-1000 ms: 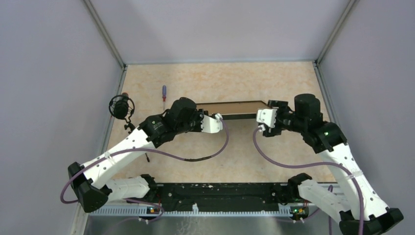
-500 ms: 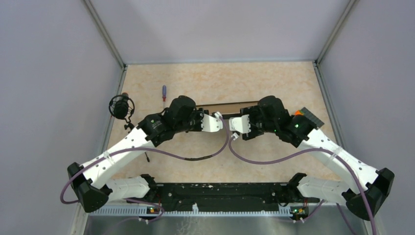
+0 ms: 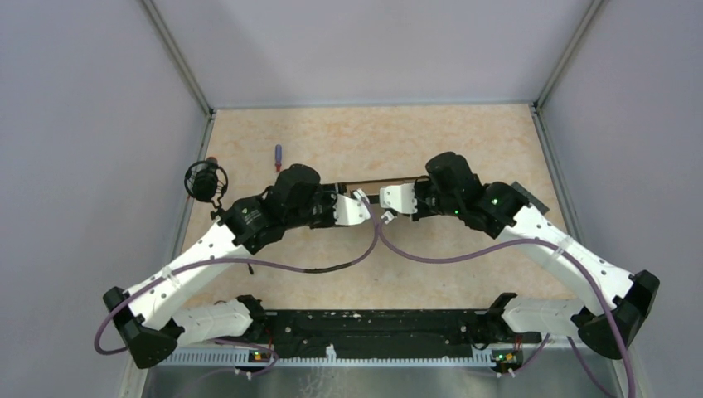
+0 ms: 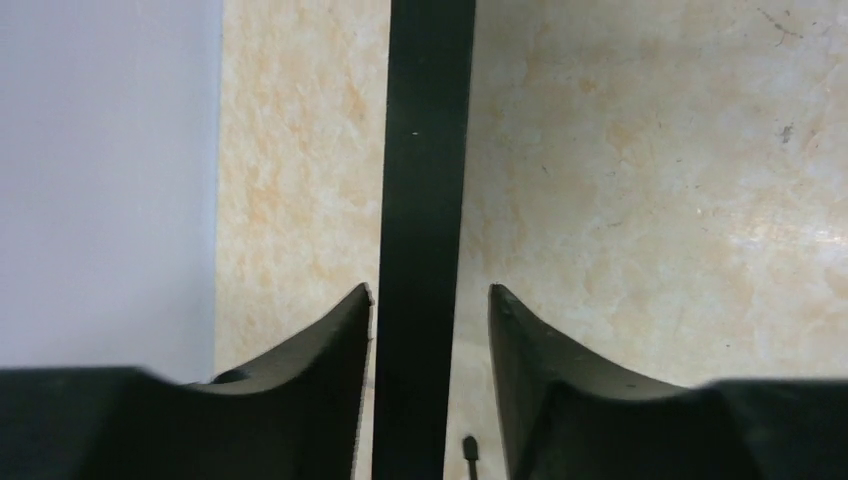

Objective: Take the photo out of the frame

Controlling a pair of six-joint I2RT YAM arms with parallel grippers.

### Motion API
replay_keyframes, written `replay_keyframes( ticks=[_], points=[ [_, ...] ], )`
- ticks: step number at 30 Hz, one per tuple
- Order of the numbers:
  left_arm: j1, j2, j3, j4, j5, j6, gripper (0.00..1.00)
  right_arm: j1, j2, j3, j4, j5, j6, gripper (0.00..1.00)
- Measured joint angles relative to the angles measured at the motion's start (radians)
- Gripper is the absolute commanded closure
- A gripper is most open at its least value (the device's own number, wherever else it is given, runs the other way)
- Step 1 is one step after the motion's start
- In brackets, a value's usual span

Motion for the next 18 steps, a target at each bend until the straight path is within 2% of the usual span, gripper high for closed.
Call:
replay_keyframes(
  ticks=[3,8,14,18],
  points=[
    [0.002,-0.041,0.011,-0.007,0.017,-0.031,0.23,0.002,0.035,0.048,-0.050,0.011,0.045,1.00],
    [0.022,-0.080,0.124,-0.016,0.037,-0.103,0.08,-0.002,0.056,0.108,-0.126,0.029,0.137,1.00],
    [0.028,-0.081,0.308,-0.015,0.010,-0.182,0.01,-0.052,0.119,0.234,-0.229,-0.011,0.222,1.00],
    [0.028,-0.095,0.345,0.001,-0.031,-0.224,0.01,-0.136,0.199,0.375,-0.305,-0.094,0.295,1.00]
  ],
)
